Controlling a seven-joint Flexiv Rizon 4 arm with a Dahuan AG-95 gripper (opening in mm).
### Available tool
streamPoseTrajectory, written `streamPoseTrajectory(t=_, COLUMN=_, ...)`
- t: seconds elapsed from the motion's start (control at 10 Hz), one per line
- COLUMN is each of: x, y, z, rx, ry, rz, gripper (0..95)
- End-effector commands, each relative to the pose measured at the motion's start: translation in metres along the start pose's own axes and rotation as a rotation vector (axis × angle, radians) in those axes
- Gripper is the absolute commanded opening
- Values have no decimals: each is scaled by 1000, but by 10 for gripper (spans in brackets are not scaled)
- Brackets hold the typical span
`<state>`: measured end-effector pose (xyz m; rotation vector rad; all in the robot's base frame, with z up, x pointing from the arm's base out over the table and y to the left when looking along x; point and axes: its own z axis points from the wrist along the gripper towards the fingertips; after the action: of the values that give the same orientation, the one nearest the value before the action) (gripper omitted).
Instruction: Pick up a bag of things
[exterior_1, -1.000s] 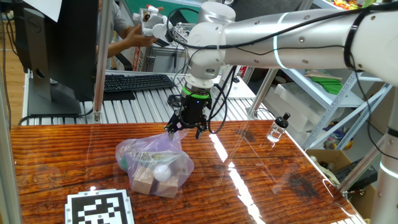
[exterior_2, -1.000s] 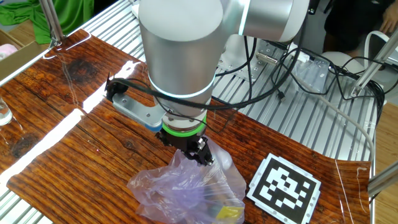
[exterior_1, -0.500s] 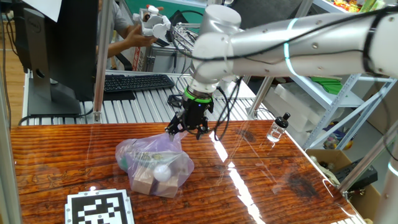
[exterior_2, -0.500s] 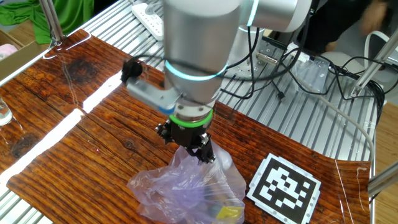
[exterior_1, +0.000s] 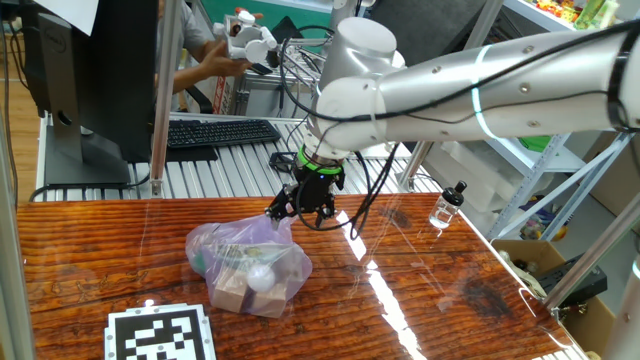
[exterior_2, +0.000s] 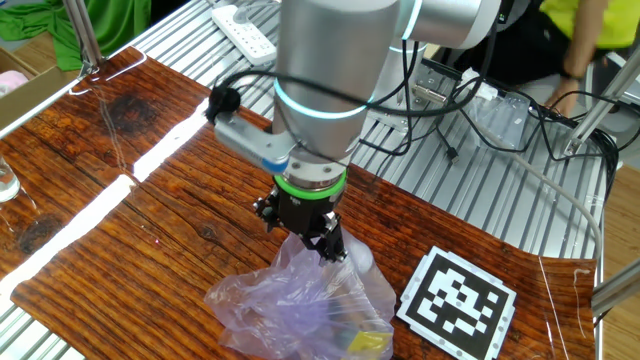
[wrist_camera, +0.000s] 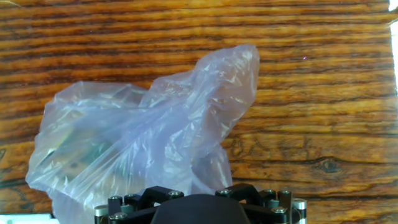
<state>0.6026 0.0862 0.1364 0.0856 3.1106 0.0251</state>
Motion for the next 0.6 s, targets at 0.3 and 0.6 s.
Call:
streamPoseTrajectory(t=0.3, x=3, y=-2, z=2, rx=9, ry=-15, rz=-2, gripper=950)
streamPoseTrajectory(t=0.6, x=3, y=-6, z=8, rx=11, ry=-14, rz=-6, gripper=950)
